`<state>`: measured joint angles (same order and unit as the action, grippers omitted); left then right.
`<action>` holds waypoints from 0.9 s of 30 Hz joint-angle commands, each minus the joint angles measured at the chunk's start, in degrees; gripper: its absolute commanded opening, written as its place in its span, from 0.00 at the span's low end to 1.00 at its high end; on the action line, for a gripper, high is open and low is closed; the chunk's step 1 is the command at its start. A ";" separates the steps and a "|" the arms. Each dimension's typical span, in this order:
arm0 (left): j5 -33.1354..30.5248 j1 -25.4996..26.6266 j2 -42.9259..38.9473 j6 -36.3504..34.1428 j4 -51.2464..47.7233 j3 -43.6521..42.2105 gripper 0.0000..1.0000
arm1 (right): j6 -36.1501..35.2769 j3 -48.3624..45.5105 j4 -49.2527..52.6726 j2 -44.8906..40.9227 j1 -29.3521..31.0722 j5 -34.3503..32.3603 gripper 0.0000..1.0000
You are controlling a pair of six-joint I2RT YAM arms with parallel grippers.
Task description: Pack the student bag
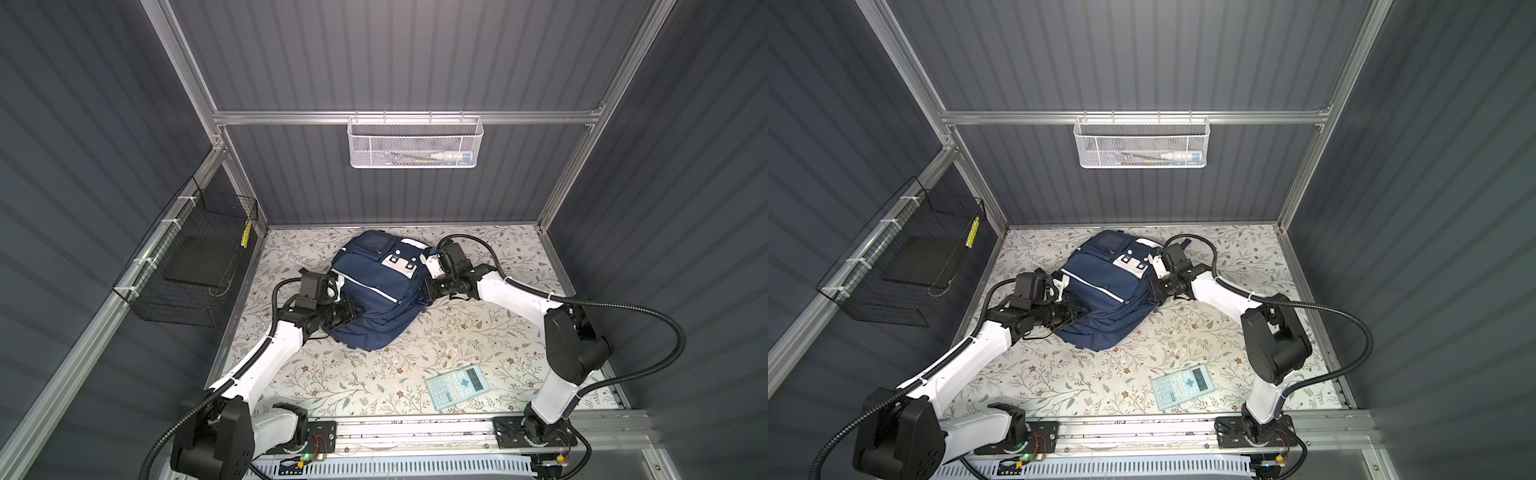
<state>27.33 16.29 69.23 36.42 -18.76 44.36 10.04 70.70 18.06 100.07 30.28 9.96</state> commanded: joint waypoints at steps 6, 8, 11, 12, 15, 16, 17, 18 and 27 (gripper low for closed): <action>-1.76 -2.10 2.85 -9.37 -10.57 7.43 0.00 | -13.67 -10.69 -7.04 -16.06 3.13 -13.67 0.57; -1.84 -3.07 2.48 -10.61 -11.99 8.20 0.00 | -23.82 -14.29 -16.08 -18.10 4.40 -9.58 0.60; 0.38 -5.15 1.79 -11.32 -12.22 7.54 0.00 | -41.83 -16.33 -23.06 -16.16 4.52 0.87 0.71; 1.34 -5.46 1.83 -11.49 -12.30 7.24 0.00 | -47.50 -15.42 -23.08 -14.40 4.50 2.59 0.71; 2.23 -5.64 1.30 -11.26 -11.76 6.07 0.00 | -59.27 -9.84 -18.13 -8.89 4.63 7.07 0.73; 2.46 -5.59 1.23 -11.05 -11.55 5.92 0.00 | -62.00 -8.54 -17.32 -7.55 5.06 7.73 0.73; 2.78 -5.65 1.23 -11.03 -11.33 5.83 0.00 | -64.93 -7.83 -17.55 -5.96 6.06 7.27 0.74; 2.90 -5.66 1.26 -10.90 -11.08 5.65 0.00 | -68.90 -7.59 -17.77 -4.63 7.44 6.20 0.74; 3.58 -5.75 1.96 -11.18 -11.88 6.62 0.00 | -74.65 -6.18 -23.86 2.21 10.85 5.16 0.37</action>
<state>28.34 10.66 72.34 27.64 -30.02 50.09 -62.17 62.19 -5.80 101.71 41.93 13.54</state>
